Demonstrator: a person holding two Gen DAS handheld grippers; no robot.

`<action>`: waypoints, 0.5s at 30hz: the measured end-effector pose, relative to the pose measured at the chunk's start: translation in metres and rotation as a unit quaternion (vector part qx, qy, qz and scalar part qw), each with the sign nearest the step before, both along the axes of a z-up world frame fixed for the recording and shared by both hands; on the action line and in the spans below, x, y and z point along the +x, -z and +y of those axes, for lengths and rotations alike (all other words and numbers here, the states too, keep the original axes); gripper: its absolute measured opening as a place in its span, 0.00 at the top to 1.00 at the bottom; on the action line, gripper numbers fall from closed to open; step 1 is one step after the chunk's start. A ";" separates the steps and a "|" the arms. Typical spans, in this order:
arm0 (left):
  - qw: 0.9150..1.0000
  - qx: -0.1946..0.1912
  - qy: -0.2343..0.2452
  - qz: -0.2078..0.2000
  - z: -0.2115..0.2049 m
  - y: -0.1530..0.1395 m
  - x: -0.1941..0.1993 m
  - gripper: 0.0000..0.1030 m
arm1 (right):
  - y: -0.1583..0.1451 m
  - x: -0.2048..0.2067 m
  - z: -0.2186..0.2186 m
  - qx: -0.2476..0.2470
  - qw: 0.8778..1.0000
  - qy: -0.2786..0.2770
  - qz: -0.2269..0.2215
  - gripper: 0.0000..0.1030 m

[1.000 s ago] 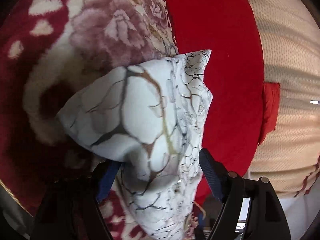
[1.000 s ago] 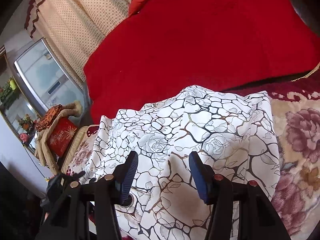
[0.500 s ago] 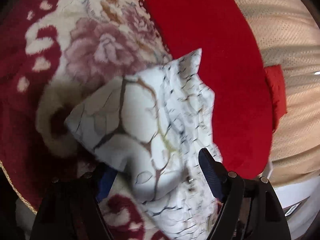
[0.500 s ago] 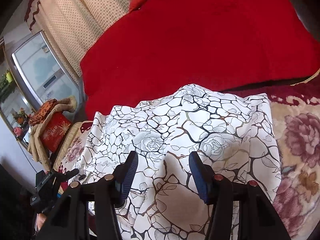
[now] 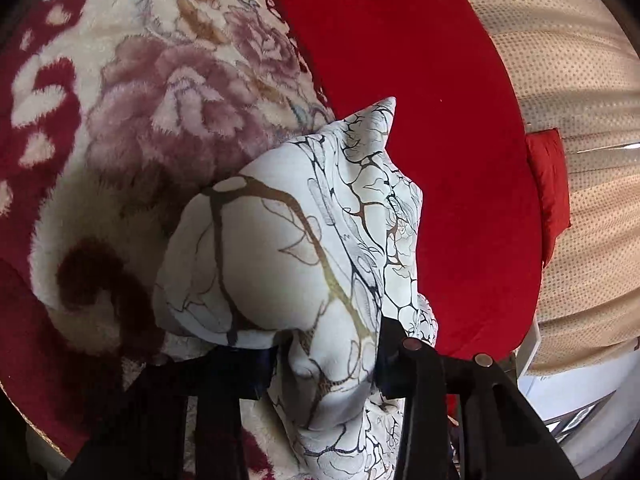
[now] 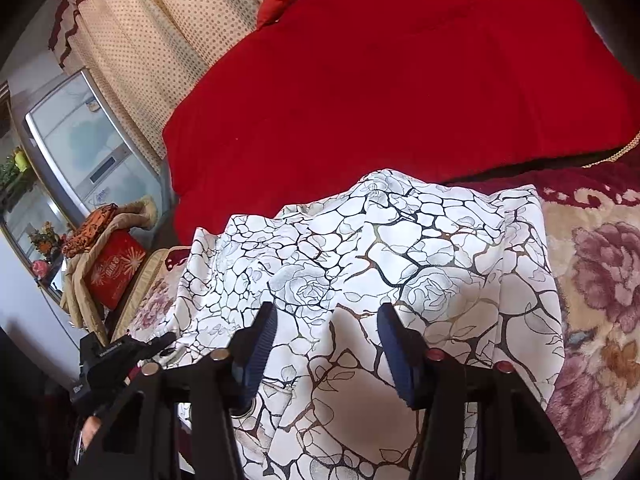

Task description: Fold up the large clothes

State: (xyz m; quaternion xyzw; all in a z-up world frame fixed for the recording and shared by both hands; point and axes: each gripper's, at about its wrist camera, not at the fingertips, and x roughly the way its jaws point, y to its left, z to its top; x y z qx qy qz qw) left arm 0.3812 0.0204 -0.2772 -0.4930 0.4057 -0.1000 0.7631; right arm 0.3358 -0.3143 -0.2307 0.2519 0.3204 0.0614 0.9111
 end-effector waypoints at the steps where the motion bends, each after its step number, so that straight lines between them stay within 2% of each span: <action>1: 1.000 0.002 -0.002 0.000 -0.001 -0.001 0.000 0.52 | 0.000 0.001 0.001 -0.002 1.000 -0.002 0.000 0.62; 3: 1.000 -0.008 -0.010 -0.006 -0.004 -0.001 0.002 0.40 | 0.000 0.003 0.003 0.000 1.000 -0.006 0.001 0.62; 5: 1.000 0.002 -0.012 -0.002 -0.008 -0.004 0.004 0.41 | 0.001 0.007 0.006 0.006 1.000 -0.010 0.004 0.62; 6: 1.000 0.008 -0.012 0.001 -0.009 -0.005 0.005 0.44 | 0.002 0.010 0.007 0.011 1.000 -0.012 0.007 0.62; 7: 1.000 0.016 -0.015 0.004 -0.010 -0.006 0.004 0.60 | 0.005 0.012 0.008 0.015 1.000 -0.013 0.010 0.62; 9: 0.999 0.044 -0.007 0.005 -0.012 -0.011 0.002 0.68 | 0.013 0.020 0.009 0.019 0.999 -0.015 0.028 0.62; 10: 0.999 0.053 -0.004 0.004 -0.013 -0.012 0.002 0.74 | 0.023 0.027 0.009 0.021 0.998 -0.016 0.056 0.62; 12: 0.998 0.058 0.002 -0.005 -0.014 -0.017 0.000 0.78 | 0.054 0.043 0.007 0.045 0.991 -0.027 0.125 0.63; 15: 0.993 0.110 0.019 -0.038 -0.026 -0.039 0.004 0.81 | 0.056 0.042 -0.001 0.072 0.990 -0.027 0.122 0.65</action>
